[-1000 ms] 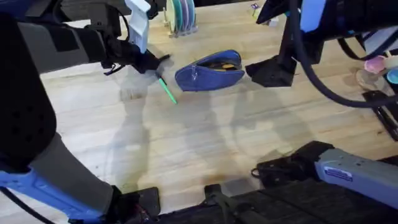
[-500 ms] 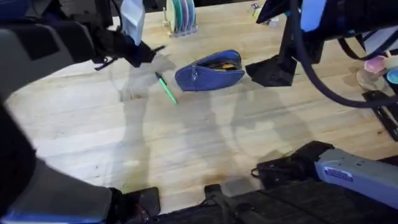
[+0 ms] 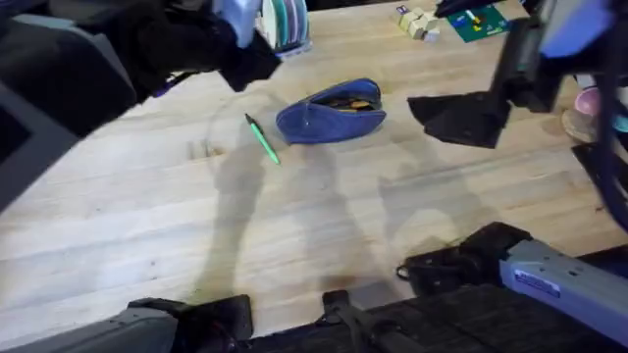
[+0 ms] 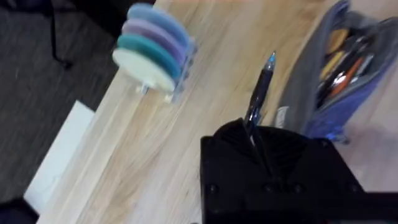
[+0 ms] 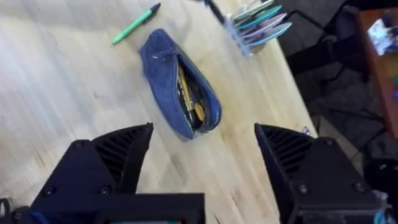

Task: Unzip the bag, pick up the pens from the table one at a time and place them inside, then zip the bag closed.

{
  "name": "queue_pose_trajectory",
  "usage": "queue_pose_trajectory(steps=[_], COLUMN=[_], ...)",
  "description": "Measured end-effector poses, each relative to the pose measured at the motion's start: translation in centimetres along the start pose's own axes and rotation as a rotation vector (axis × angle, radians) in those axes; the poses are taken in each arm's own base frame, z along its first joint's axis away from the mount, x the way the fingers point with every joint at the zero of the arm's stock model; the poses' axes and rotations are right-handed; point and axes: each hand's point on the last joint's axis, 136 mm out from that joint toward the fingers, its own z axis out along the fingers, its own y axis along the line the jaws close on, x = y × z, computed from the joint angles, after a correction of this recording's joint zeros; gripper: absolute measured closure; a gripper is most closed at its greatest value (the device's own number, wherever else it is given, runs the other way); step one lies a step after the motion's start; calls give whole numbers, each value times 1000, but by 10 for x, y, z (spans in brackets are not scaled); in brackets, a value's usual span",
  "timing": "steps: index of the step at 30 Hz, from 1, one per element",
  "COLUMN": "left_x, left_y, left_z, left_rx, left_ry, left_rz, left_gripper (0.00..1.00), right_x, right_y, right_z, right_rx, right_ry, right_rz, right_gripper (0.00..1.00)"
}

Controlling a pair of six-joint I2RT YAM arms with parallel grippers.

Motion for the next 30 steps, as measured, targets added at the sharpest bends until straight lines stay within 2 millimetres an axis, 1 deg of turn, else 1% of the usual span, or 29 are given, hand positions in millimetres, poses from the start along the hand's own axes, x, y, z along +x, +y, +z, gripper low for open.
queue_pose_trajectory(steps=[4,6,10,13,17,22,25,30], left_x=[-31,-43,-58,-66,-74,-86,-89,-86], left_y=[-33,-50,-80,-96,-107,-110,-110,-115], left_z=[-3,-3,1,2,2,7,18,46], left_rx=[53,84,147,180,197,194,190,201], left_ry=[-56,-76,-95,-105,-124,-166,-184,-187], left_rz=[27,26,13,13,19,34,38,44], left_gripper=[958,958,958,958,959,958,958,958], right_x=[-3,-3,-5,-5,-5,-5,-5,-5], right_y=[3,4,5,6,6,6,6,6], right_z=[-15,-21,-30,-33,-33,-33,-33,-33], right_rx=[33,46,67,73,73,73,73,73], right_ry=[-30,-42,-61,-66,-67,-67,-67,-67], right_rz=[-11,-15,-22,-24,-24,-24,-24,-24], right_gripper=[3,3,3,3,3,3,3,3])
